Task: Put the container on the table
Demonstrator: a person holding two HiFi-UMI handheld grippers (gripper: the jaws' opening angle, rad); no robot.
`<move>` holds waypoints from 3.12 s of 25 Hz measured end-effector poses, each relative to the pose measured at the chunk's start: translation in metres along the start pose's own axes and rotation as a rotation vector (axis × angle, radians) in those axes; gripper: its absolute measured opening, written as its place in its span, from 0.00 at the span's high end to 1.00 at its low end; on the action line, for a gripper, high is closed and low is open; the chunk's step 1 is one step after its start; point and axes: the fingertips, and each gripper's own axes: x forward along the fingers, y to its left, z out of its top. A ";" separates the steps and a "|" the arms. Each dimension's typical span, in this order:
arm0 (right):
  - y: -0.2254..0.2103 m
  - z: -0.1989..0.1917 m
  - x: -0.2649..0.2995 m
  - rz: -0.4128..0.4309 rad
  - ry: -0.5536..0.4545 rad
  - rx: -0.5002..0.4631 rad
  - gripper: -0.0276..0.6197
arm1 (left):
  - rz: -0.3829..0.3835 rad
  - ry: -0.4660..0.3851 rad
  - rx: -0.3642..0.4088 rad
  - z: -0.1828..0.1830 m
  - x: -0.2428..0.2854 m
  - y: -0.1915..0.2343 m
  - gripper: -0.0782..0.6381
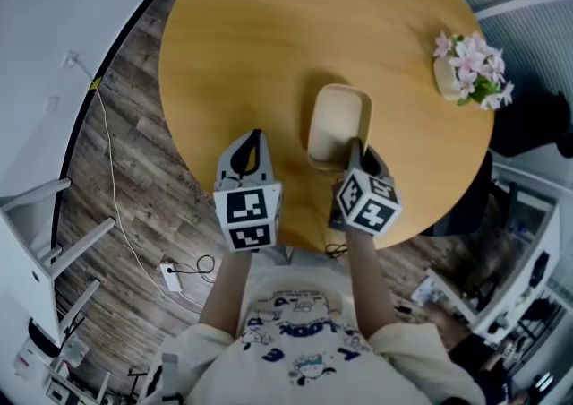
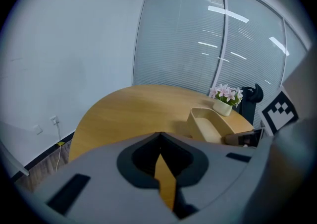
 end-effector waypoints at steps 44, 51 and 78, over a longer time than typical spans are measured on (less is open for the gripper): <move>0.018 0.112 -0.105 0.074 -0.389 -0.106 0.89 | 0.006 -0.291 0.044 0.102 -0.072 -0.030 0.89; 0.023 0.146 -0.141 0.117 -0.510 -0.152 0.89 | 0.036 -0.385 0.052 0.129 -0.104 -0.037 0.89; 0.030 0.170 -0.195 0.195 -0.664 -0.166 0.89 | 0.053 -0.517 0.066 0.154 -0.156 -0.060 0.89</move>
